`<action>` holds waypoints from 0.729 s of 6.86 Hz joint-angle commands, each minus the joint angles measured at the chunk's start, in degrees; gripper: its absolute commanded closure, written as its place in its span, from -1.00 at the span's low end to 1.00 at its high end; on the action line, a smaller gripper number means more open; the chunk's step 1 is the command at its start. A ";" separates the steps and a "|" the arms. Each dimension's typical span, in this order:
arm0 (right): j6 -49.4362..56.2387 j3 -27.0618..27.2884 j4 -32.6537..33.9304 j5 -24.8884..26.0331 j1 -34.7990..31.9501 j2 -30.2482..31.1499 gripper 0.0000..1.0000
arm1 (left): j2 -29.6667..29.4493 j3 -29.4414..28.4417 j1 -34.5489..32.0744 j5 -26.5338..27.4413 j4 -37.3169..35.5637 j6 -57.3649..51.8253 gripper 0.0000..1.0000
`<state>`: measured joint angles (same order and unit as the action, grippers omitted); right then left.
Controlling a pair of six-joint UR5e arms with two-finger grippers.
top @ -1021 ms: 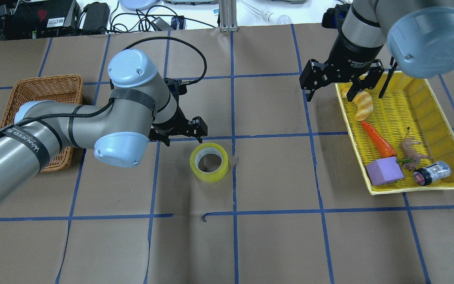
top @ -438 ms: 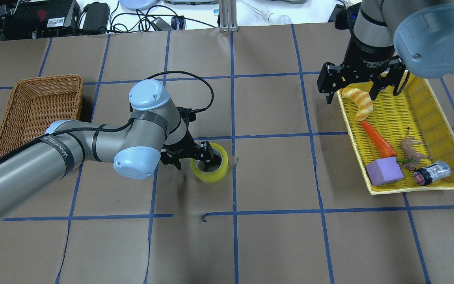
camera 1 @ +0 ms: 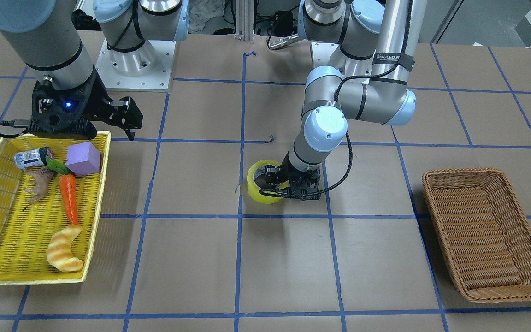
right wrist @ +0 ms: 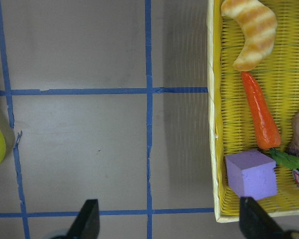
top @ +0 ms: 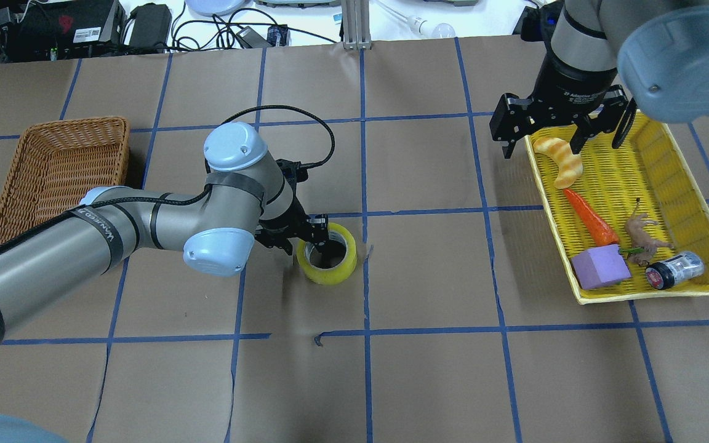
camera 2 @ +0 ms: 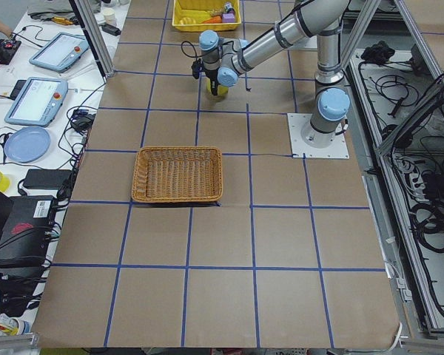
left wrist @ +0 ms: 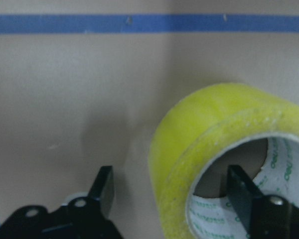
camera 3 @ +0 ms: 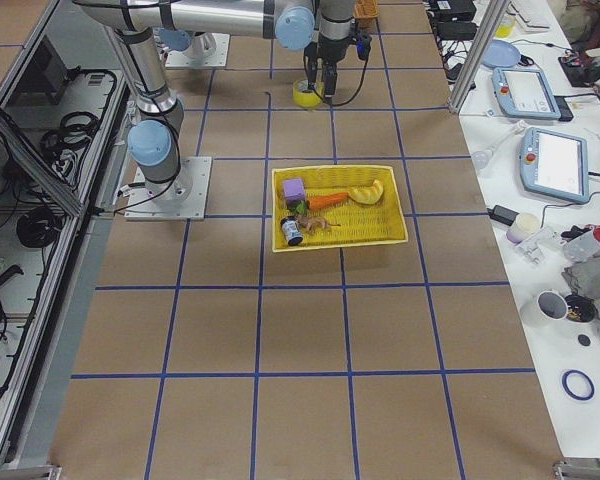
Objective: Transfer tape with both arms
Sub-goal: 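Reach the left gripper to the tape roll while the right gripper withdraws to the tray, then grasp the tape roll rim with the left gripper and lift it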
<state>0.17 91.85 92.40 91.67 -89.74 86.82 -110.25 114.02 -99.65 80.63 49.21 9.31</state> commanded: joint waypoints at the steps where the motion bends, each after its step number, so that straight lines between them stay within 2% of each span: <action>1: -0.08 0.00 0.32 -0.35 -0.08 0.02 -1.00 | 1.34 -0.46 0.06 0.05 2.63 0.09 1.00; 3: -0.17 0.09 0.32 -0.18 -0.17 -0.07 -1.00 | 2.40 -1.77 0.94 0.67 4.05 -1.05 1.00; 4: 0.00 0.09 0.32 -0.18 -0.26 -0.07 -1.00 | 3.72 -5.00 3.21 1.63 8.93 -2.88 1.00; 5: -0.17 0.09 0.32 -0.18 -0.26 0.02 -1.00 | 4.86 -8.95 6.71 5.81 15.07 -8.29 1.00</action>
<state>0.09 91.93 92.72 91.48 -89.95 86.77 -106.79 109.22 -96.39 82.93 57.96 5.75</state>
